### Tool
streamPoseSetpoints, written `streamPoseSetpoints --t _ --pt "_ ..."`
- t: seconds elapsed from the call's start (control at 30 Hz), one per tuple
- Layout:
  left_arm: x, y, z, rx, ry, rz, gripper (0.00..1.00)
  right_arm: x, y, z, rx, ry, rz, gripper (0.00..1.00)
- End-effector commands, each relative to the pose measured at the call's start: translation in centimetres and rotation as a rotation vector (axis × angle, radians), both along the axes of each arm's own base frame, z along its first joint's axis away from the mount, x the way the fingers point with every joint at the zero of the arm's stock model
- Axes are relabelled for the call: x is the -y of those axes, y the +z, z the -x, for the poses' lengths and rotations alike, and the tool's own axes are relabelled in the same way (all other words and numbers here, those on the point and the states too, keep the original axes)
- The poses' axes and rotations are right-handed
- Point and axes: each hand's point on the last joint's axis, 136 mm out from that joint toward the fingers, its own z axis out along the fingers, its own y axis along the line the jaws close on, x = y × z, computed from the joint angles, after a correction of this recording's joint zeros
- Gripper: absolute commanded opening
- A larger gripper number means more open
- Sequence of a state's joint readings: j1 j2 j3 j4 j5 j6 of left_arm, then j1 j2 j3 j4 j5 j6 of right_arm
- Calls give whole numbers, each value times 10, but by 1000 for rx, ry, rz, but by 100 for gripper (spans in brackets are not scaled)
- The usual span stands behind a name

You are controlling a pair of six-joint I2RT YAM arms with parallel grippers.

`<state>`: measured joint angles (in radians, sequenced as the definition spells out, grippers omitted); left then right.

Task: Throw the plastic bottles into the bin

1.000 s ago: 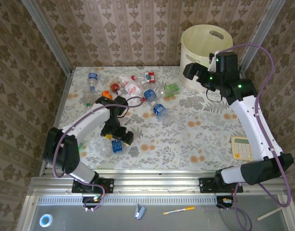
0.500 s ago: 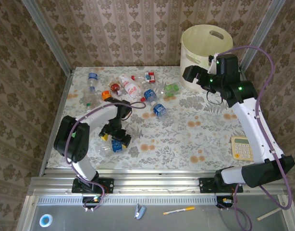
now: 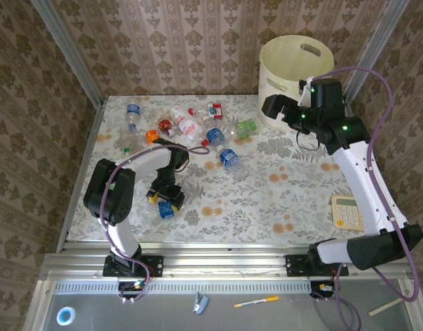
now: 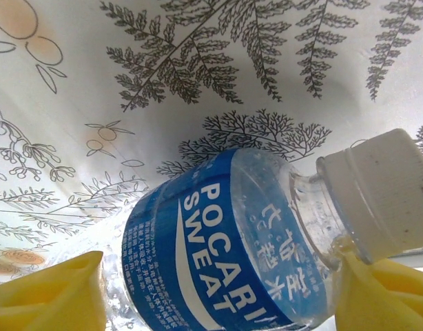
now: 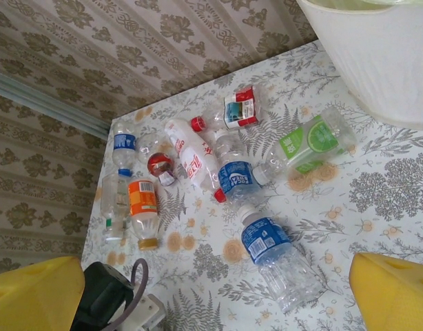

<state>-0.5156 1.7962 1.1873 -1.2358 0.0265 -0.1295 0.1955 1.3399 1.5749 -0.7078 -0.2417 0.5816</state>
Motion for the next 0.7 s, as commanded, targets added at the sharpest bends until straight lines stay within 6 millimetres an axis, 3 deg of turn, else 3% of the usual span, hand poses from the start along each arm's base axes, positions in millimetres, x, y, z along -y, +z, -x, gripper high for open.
streamPoseSetpoints --t 0.0,0.17,0.33,0.67 --pt "4 -19 -2 -30 10 30 69 -4 9 5 35 20 -10 100" --pt "4 -21 -1 -52 20 27 81 -7 11 4 36 30 -24 100" --pt "4 -26 2 -72 34 24 85 -6 10 5 34 28 -21 100" --pt "10 -39 8 -122 59 45 74 -7 11 3 42 31 -23 100"
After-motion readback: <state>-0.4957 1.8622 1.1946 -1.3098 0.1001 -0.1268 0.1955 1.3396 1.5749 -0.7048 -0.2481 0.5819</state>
